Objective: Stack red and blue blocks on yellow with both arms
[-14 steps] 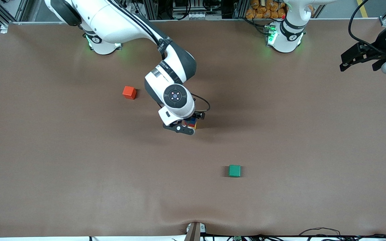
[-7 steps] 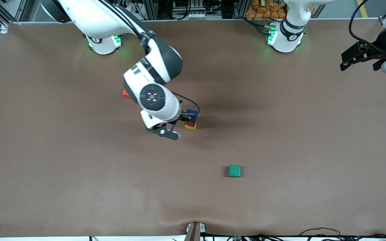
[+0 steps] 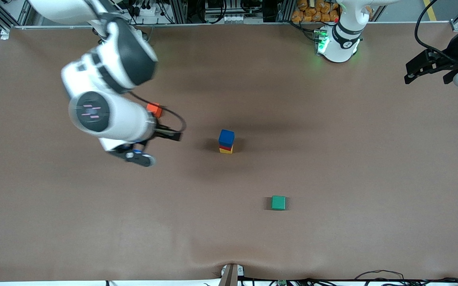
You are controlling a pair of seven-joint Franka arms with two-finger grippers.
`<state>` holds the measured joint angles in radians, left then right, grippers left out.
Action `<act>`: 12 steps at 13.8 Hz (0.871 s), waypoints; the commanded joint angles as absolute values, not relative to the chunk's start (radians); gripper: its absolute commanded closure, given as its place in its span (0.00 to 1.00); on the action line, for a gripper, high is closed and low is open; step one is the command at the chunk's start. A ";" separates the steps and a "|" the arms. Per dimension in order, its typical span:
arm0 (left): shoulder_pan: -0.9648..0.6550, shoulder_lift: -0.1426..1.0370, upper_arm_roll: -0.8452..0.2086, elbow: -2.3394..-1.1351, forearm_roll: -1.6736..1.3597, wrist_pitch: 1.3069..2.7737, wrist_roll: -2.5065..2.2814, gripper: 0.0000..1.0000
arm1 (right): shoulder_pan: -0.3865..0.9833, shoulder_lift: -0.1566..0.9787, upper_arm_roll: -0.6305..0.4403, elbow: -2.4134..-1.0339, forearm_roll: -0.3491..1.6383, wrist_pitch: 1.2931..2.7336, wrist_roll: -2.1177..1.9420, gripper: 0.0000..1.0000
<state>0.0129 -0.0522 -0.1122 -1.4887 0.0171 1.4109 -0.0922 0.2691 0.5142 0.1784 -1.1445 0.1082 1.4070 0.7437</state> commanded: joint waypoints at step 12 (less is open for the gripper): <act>0.018 -0.075 -0.110 -1.497 0.020 1.408 -0.061 0.00 | -0.077 0.322 0.193 -1.071 0.036 1.214 0.141 0.00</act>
